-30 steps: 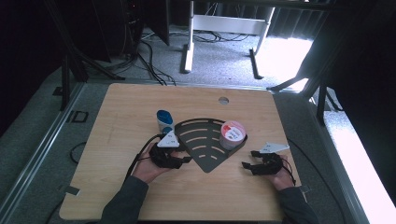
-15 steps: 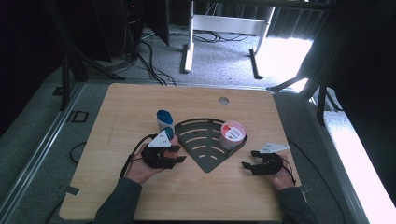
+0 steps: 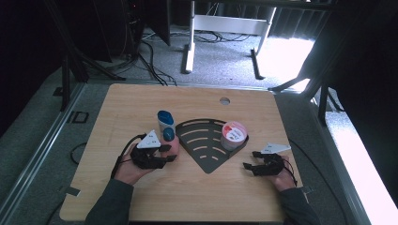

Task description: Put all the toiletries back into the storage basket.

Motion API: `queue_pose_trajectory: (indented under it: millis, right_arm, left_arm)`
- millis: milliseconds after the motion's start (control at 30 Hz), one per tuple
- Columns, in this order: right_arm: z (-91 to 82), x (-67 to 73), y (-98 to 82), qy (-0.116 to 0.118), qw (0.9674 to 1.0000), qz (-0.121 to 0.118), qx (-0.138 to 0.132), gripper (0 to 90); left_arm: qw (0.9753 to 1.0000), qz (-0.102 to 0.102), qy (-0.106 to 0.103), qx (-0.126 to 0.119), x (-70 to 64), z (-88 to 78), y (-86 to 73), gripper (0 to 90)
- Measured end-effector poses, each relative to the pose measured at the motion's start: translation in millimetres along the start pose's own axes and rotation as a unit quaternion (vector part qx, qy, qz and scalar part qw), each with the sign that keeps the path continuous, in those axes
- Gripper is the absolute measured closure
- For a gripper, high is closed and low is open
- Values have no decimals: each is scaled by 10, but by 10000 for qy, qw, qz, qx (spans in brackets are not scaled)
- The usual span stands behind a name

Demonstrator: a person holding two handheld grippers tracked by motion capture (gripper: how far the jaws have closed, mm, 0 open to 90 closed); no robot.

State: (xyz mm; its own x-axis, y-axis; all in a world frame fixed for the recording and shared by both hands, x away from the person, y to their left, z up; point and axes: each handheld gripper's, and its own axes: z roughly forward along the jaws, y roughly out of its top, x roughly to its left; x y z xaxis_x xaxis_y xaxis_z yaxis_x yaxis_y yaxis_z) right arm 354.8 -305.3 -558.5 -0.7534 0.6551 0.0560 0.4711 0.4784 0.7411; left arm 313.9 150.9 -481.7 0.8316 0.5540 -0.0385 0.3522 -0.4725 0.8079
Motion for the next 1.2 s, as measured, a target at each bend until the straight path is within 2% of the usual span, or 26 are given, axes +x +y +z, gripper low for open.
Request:
queue_pose_trajectory:
  millis: [133, 400, 633, 767, 867, 933, 1200]
  right_arm:
    - [0, 0, 0, -2, 10000, -8, -3, 279]
    - [0, -2, 0, 3, 10000, 1, -5, 279]
    - [0, -2, 0, 2, 10000, -3, -5, 279]
    - [1, 0, 0, 1, 10000, -15, -3, 277]
    - [1, 0, 0, 1, 10000, -16, -2, 277]
    - [1, -1, 0, 3, 10000, -13, -3, 277]
    - [0, -2, 0, 9, 10000, 3, -6, 277]
  left_arm:
    - [10000, -12, 9, 47, 45, -52, 4, 541]
    - [9997, -12, 236, 31, 119, -164, 40, 521]
    - [9994, -19, 346, 71, 183, -204, 85, 494]
    - [9994, -63, 338, 102, 242, -181, 100, 488]
    - [9991, -53, 388, 184, 278, -140, 123, 467]
    - [9986, -70, 492, 199, 307, -102, 134, 434]
    - [9988, -108, 450, 173, 369, 20, 172, 425]
